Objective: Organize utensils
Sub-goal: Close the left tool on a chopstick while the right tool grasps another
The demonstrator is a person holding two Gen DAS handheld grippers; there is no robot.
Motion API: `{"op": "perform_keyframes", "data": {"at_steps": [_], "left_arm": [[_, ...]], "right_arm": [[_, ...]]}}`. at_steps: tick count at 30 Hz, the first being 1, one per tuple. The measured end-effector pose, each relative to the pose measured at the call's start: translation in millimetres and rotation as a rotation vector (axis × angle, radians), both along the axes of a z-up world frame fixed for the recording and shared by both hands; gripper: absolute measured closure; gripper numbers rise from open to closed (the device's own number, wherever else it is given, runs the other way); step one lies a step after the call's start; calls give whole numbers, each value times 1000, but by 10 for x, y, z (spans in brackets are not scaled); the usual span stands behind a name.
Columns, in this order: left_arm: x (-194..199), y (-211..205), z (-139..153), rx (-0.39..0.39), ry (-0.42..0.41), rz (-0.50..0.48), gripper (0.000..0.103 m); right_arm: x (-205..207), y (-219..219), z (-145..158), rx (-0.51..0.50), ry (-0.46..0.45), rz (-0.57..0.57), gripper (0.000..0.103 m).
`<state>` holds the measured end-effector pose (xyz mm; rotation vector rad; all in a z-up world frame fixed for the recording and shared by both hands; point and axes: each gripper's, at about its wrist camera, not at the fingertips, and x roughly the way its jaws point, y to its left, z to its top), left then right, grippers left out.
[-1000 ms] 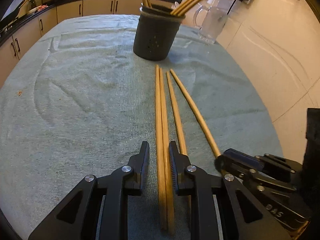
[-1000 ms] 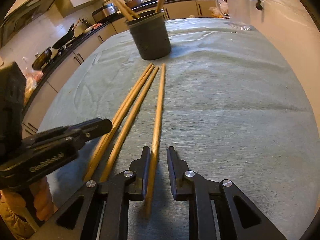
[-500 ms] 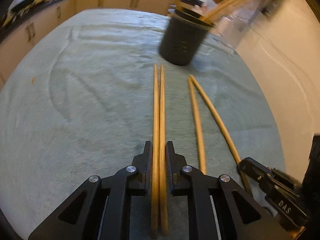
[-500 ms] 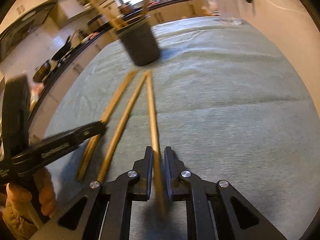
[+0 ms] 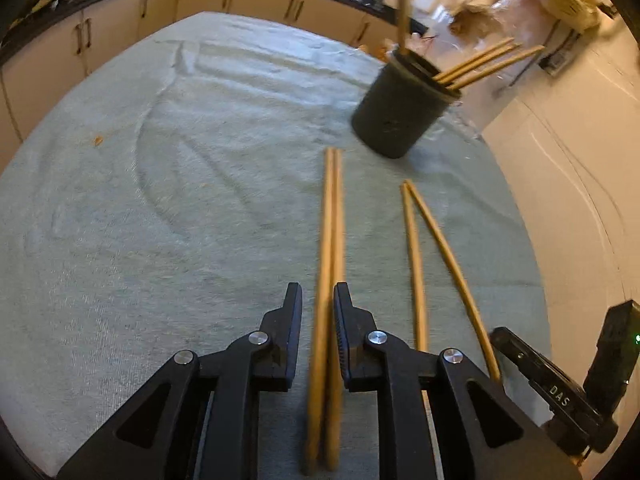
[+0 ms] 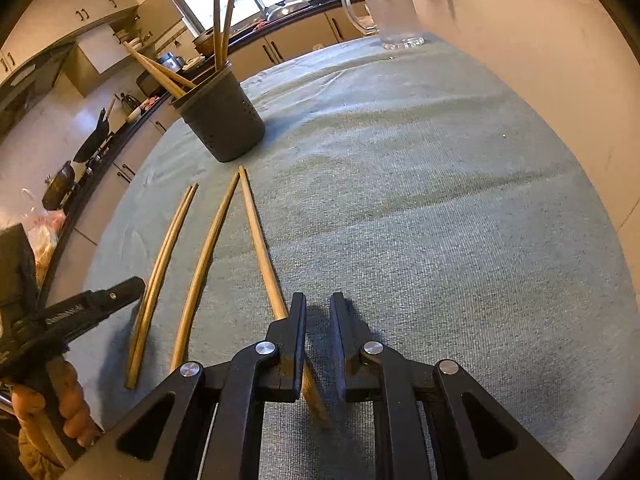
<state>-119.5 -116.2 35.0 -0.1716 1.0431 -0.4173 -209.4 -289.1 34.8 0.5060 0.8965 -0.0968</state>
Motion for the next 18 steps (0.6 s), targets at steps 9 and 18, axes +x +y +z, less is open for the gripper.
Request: {"op": "perform_keyframes", "data": {"at_steps": [9,18], "left_arm": [[61,-188,-79,102,-31,-36,88],[56,-425,-78,146,-56,-104,88]], "right_arm": [[2,0,-18,-7,-12,8,91],[0,34,-23,-28,-25,16,90]]}}
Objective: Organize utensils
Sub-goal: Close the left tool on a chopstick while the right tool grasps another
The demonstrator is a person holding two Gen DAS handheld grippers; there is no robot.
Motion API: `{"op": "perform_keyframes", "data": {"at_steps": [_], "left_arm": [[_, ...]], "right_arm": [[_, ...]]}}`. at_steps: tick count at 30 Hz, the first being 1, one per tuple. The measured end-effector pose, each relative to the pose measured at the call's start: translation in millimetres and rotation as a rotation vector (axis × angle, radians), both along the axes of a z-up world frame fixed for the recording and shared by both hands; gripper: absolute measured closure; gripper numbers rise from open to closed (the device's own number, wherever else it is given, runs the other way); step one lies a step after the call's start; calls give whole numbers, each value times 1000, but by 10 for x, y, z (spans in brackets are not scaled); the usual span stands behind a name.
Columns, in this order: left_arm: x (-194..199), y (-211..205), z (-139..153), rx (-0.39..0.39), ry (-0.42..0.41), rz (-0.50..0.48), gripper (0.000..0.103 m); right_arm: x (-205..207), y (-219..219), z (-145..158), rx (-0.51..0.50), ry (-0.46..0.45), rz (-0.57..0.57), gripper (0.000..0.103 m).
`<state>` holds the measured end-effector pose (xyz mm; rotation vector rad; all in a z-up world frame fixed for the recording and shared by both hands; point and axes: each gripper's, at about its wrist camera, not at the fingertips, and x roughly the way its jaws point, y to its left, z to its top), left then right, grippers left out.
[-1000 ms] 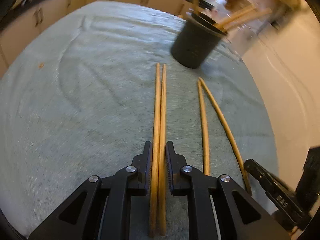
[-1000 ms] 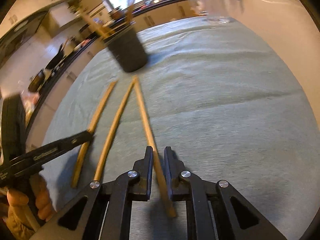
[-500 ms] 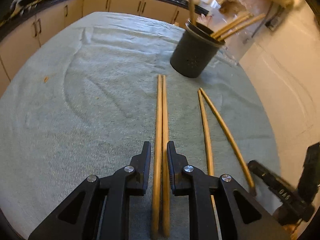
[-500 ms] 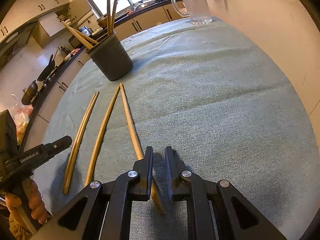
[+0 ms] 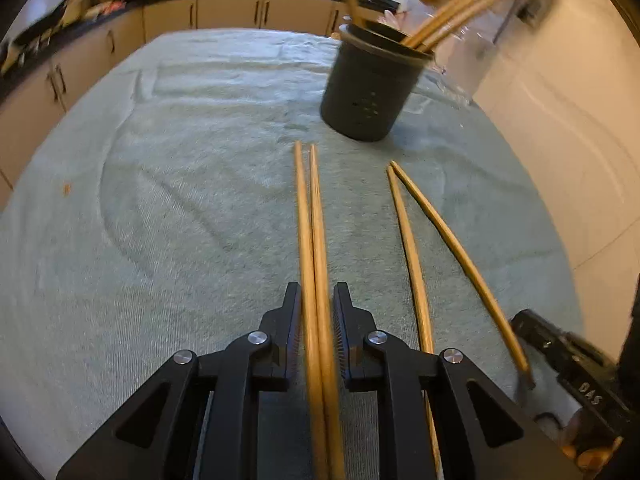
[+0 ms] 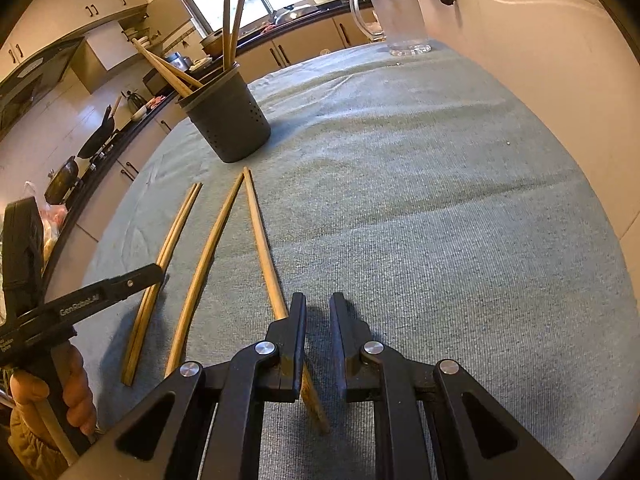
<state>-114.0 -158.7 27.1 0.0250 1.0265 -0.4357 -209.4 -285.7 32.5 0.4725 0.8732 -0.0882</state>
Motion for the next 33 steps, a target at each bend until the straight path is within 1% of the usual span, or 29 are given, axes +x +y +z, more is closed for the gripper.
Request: {"op": "perform_keyframes", "data": {"at_steps": [2,5,8,13,15,17,19,24,26,27,30,32,33], "left_arm": [[10,-11,-3,5,-2,13,88],[71,90,-16,-42,29,44,89],[100,204,-19,-29,27,80,89],[64,318,-11,-34,58,75,89],[64,360,-10,-55,86,65,89],[84,419,-14,-72,97,78,88],[115,485,-24,-95,100,98,88],[141,508,-8,-104,89,101,88],[125,529,3,-87,70,107,88],[133,541,-5,-72,67,116,86],[161,573,-10,-78,69,126,85],[167,506,0,-43,52,102,85],[174,470,7,-27,37,95,90]], "right_arm": [[1,-9,-3,1,-2,3,90],[0,-24,-9,13,-5,5,90],[-3,-35,-14,23,-7,5,90],[0,-32,-12,16,-4,7,90],[2,-30,-12,17,-2,6,90],[3,-35,-13,21,-1,4,90],[8,-26,-11,14,0,2,90],[23,21,-6,-16,4,4,89],[21,17,-5,-16,4,5,88],[21,14,-5,-14,4,4,88],[22,14,-5,-13,3,6,88],[25,18,-4,-19,1,8,87],[25,23,-3,-24,0,9,87]]}}
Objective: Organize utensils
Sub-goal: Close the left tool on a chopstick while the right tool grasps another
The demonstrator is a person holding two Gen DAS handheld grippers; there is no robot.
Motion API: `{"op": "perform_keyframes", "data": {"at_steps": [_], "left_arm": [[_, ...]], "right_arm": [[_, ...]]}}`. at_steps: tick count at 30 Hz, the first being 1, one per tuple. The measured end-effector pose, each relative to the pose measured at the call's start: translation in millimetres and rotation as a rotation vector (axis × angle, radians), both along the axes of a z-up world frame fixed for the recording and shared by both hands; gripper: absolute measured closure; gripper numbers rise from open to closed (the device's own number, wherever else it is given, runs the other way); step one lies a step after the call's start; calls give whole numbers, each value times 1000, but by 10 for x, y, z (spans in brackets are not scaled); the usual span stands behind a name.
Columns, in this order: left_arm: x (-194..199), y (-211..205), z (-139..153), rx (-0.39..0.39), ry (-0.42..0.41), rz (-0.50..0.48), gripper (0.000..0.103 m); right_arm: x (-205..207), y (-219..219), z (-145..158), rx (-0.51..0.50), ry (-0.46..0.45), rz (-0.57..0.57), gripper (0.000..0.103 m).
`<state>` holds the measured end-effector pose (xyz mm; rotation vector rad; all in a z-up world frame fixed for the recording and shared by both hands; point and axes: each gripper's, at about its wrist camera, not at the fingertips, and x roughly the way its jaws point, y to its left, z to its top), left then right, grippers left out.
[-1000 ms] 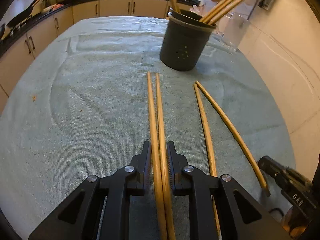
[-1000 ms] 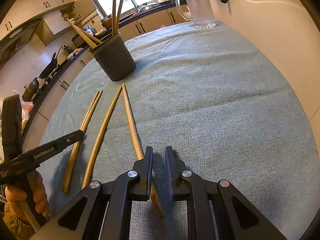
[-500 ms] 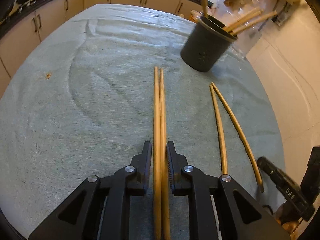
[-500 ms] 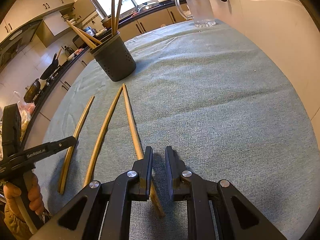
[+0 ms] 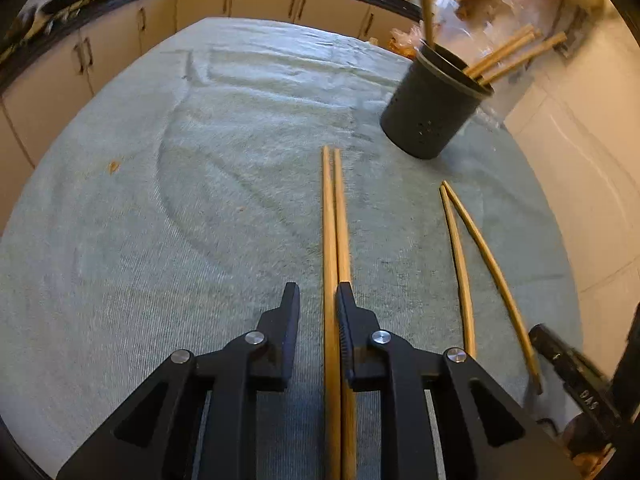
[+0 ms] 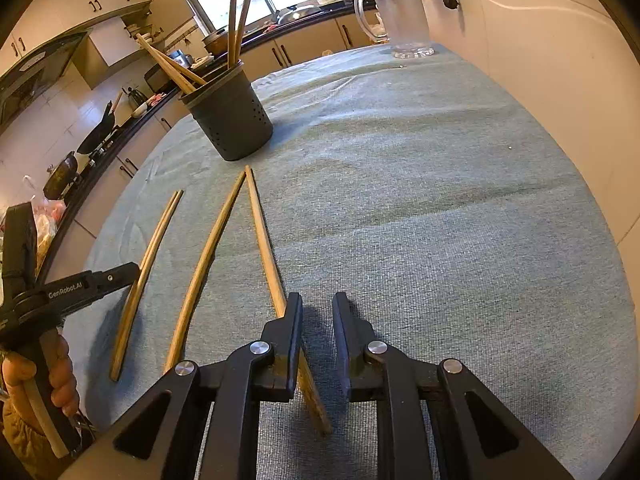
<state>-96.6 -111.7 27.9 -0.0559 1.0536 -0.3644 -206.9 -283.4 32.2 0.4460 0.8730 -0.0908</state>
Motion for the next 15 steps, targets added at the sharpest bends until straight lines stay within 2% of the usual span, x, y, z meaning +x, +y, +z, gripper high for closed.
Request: {"op": "perform_keyframes", "data": {"at_steps": [2,9,13,15], "left_arm": [[40,-64,3,8,-11,-11,98],[248,-105,1,57,-15,6,98],[215,2,-5,27,24,2,98],[149,67,-4,12,47,-1,98]], "right_arm": [[-2,7,-1,-3,-1,1,87],[-12,-11,-7,13,-3,3,87],[-12,3,0,1,6,9,88],[-3,-6,6,-7,27,1,95]]}}
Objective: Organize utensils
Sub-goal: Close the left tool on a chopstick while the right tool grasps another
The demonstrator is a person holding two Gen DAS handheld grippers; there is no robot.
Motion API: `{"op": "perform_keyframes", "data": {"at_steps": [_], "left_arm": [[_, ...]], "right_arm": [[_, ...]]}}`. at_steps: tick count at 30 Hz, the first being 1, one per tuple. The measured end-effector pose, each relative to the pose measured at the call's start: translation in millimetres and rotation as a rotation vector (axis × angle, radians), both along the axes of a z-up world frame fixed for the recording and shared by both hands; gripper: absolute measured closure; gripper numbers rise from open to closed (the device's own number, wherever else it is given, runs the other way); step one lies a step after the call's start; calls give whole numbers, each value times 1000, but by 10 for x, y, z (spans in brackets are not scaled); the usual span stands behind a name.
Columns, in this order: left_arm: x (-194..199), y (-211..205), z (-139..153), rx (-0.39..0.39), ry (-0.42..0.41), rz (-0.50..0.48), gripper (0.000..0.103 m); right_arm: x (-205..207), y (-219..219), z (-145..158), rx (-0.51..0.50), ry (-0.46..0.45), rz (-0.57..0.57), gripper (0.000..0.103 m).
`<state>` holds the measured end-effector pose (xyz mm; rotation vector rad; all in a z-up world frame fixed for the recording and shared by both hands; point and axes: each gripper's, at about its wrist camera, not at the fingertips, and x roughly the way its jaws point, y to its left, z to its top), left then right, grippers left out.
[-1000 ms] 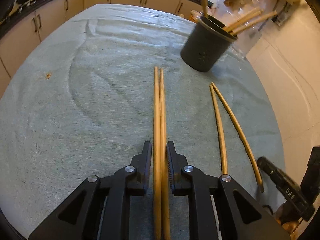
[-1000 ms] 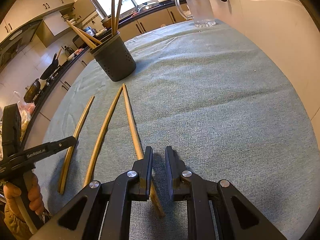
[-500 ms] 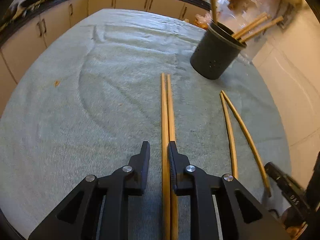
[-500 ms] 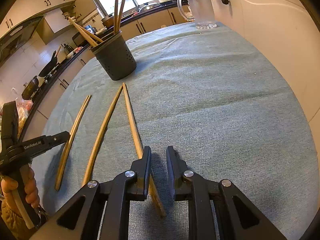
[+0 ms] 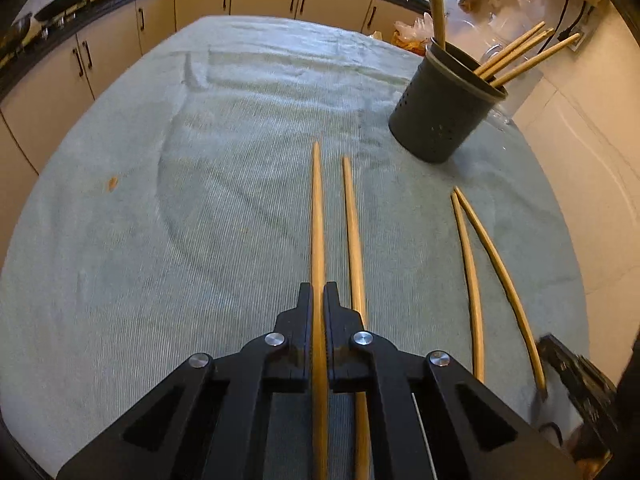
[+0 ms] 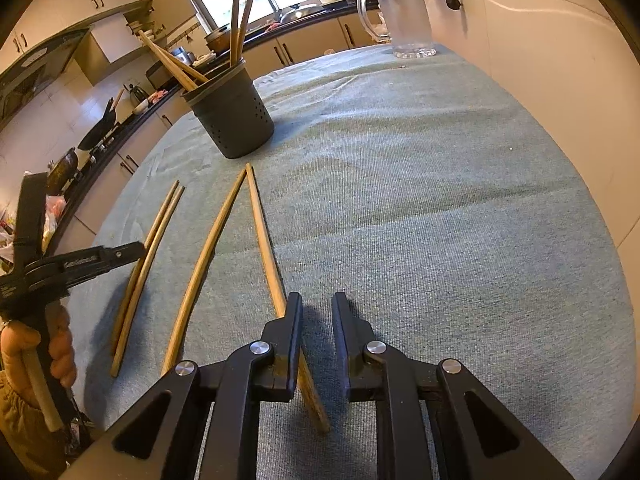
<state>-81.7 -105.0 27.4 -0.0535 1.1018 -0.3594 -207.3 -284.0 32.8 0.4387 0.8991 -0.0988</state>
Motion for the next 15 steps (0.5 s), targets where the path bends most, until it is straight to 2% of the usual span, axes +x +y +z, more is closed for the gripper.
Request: {"op": "perform_keyframes", "data": {"at_steps": [4,7,11,13,14,15], "left_arm": [[-145,194,20,-1,45,2,98],[-153,248,18,25,90,-37,95],[-99,245,94,64,67,-63,95],[-34,229,165,61,47,-71,94],[-2,215,187,60,42,-75,89],[36,195,198,61,38,-81,79]], "right_arm": [[19,-52,-3,34,32,-5,98],[77,-39,20,15,75,24,97],[234,-15,63,7,133,99,81],[329,-1,115,-19,146,119,80],[376,12,147,-36,143,129,78],[425,29,175,-48,141,139,73]]}}
